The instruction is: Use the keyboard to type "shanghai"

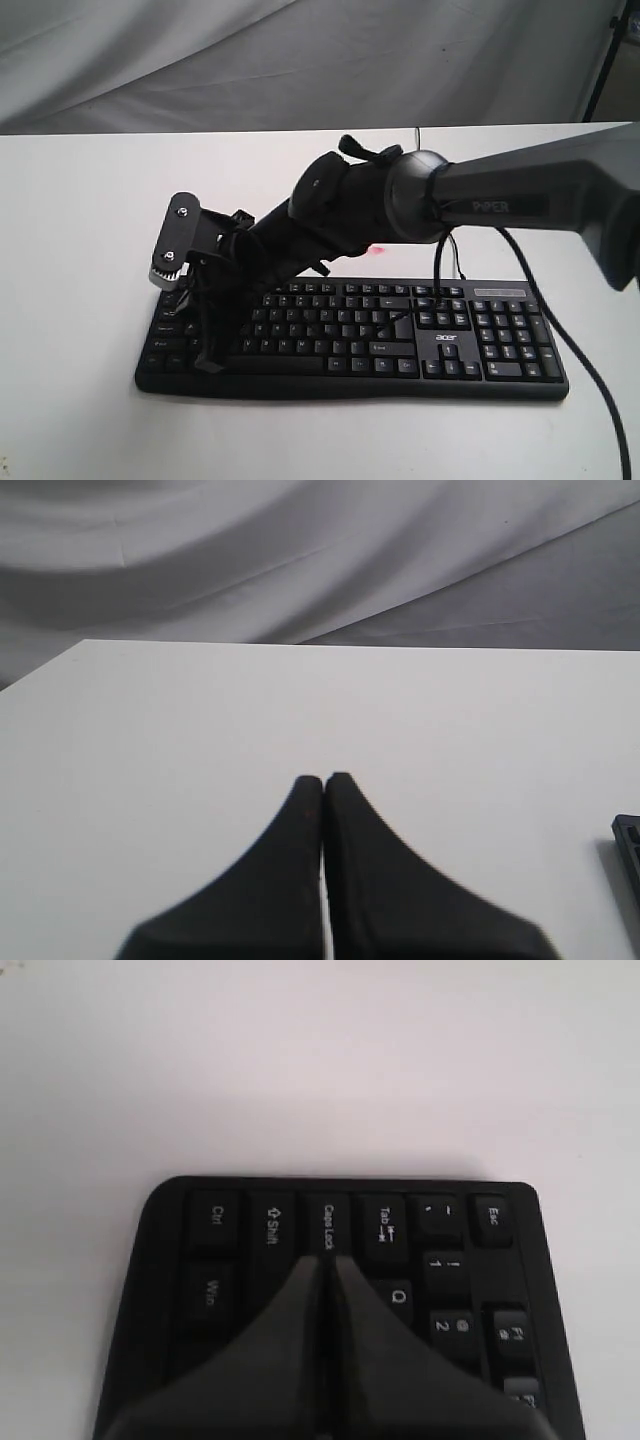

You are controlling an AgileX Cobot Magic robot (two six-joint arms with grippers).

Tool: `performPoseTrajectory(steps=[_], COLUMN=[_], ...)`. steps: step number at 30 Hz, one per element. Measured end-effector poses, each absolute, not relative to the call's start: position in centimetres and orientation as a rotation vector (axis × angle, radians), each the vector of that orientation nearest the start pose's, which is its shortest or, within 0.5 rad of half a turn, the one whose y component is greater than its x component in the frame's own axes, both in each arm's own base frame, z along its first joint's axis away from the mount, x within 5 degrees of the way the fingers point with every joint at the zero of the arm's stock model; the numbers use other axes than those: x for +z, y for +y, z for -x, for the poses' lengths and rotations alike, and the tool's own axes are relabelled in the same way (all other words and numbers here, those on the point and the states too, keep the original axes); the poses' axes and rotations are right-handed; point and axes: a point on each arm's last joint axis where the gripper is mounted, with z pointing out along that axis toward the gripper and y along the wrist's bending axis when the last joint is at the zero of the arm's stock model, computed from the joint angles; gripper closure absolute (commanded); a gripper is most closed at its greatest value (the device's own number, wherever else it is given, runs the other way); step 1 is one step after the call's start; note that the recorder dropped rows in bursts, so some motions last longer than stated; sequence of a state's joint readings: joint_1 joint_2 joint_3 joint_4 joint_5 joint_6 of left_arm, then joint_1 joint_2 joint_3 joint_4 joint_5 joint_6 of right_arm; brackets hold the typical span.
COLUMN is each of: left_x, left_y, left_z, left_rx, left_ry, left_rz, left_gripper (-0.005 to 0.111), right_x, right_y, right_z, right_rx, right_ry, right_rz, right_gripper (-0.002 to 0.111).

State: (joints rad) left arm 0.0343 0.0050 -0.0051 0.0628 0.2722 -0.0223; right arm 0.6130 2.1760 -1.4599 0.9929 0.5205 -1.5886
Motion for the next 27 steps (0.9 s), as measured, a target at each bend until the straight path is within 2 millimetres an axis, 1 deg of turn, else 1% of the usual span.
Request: performPoseTrajectory(steps=[5, 19, 27], left_x=[19.0, 19.0, 19.0], left_y=[0.3, 0.3, 0.3], left_z=[-5.5, -5.5, -5.5], left_rx=[0.068, 0.068, 0.068], left_ry=[1.756, 1.756, 1.756], left_rz=[0.009, 0.009, 0.009], left_gripper=[0.106, 0.106, 0.106], right_x=[13.5, 13.5, 12.1], right_y=[30.1, 30.1, 30.1], right_z=[-35.6, -35.7, -35.8], right_rx=[0.534, 0.535, 0.532], right_ry=[1.868, 1.873, 1.902], right_rz=[1.598, 1.595, 1.598], right_gripper=[0.108, 0.108, 0.108])
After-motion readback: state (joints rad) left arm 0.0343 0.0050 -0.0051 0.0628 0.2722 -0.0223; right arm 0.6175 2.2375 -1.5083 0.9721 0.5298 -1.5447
